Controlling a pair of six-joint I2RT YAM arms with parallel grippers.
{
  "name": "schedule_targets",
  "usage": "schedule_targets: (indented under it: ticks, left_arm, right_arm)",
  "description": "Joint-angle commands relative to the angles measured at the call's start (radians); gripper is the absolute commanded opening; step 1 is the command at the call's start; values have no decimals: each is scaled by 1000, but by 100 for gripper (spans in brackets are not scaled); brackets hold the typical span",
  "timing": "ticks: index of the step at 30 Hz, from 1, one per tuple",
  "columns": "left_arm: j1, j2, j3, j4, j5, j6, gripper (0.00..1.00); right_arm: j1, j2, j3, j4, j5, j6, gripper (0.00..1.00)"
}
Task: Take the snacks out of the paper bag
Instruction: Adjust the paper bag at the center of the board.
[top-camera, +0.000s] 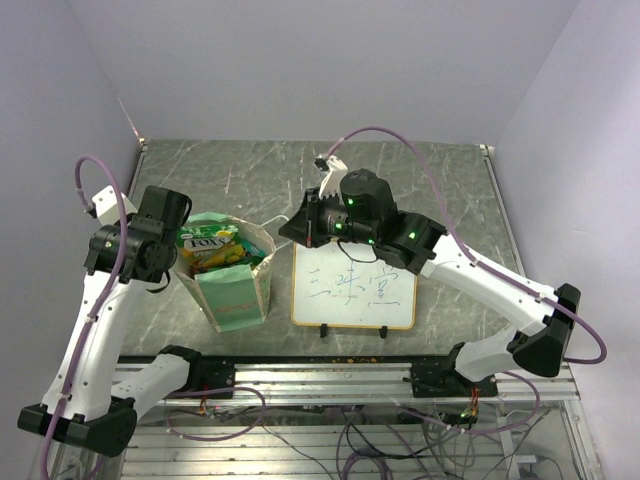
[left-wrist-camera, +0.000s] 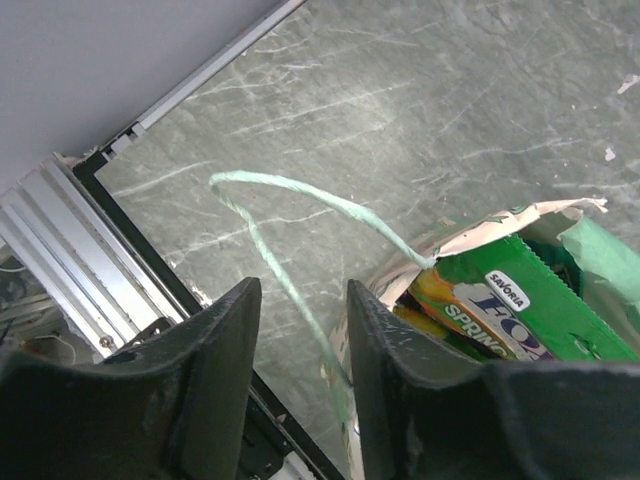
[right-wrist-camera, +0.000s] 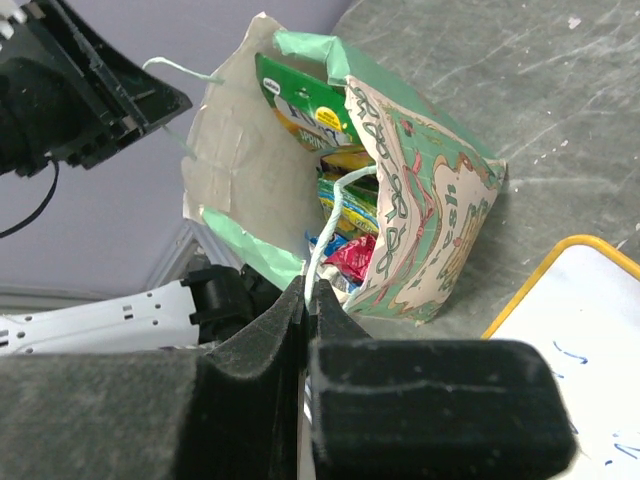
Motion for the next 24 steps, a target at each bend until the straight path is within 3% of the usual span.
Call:
schedule_targets:
  ticks: [1,5,10,18,24]
  left_arm:
    - [8,29,-30,51,-90,-6,46]
    - [12,51,-12,99,-90,59,28]
    - [18,125,144,243,22,256,8]
    - [18,215,366,410,329,487,7]
    - [18,114,240,507,462,565,7]
  right_arm:
    - [-2,-48,6,9,-33,-9,0]
    - [-2,-48,-5,33,-28,0,0]
    - [-1,-53,7,43,19,-28,0]
    - [0,-33,44,53,32,-71,0]
    - [8,-16,33,75,7,-45,0]
